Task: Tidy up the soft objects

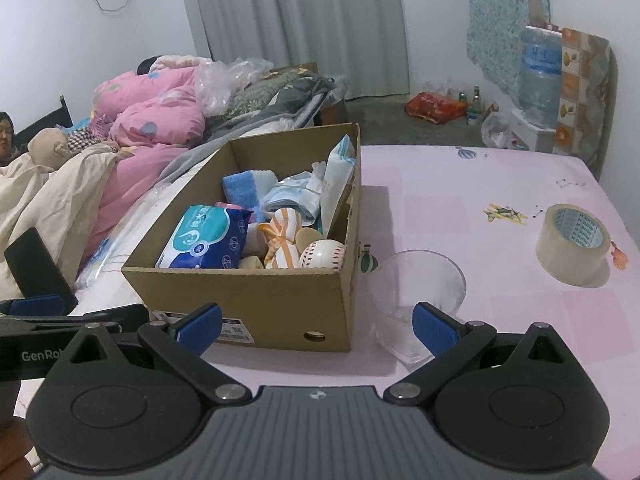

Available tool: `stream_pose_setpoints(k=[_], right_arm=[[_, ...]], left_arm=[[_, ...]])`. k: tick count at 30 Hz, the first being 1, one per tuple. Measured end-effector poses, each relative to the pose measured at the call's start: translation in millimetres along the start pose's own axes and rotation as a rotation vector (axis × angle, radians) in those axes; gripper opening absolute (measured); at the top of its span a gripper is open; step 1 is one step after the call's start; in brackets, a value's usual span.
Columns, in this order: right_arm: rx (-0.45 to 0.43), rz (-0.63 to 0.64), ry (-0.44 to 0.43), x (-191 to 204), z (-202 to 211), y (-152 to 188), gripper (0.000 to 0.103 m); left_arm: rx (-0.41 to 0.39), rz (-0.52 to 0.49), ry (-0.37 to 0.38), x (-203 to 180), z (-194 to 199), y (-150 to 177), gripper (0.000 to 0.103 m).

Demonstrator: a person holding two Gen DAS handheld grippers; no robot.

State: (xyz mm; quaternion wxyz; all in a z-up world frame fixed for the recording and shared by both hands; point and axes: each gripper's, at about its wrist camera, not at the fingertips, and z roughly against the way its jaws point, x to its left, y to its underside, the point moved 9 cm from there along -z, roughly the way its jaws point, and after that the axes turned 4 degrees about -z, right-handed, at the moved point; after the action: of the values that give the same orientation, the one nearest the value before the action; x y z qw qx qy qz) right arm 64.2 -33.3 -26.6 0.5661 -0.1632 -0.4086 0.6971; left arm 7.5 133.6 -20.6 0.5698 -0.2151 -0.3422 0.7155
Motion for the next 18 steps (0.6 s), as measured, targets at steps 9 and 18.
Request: stream_pose_setpoints(k=[9, 18], right_arm=[[-0.010, 0.009, 0.008, 2.1, 1.8, -0.7, 0.089], [-0.006, 0.008, 0.012, 1.1, 0.5, -1.2, 0.089]], left_arm=[[-0.010, 0.009, 0.003, 3.2, 1.1, 0.3, 0.103], [-0.007, 0.007, 0.001, 3.8, 0.3, 0.4, 0.103]])
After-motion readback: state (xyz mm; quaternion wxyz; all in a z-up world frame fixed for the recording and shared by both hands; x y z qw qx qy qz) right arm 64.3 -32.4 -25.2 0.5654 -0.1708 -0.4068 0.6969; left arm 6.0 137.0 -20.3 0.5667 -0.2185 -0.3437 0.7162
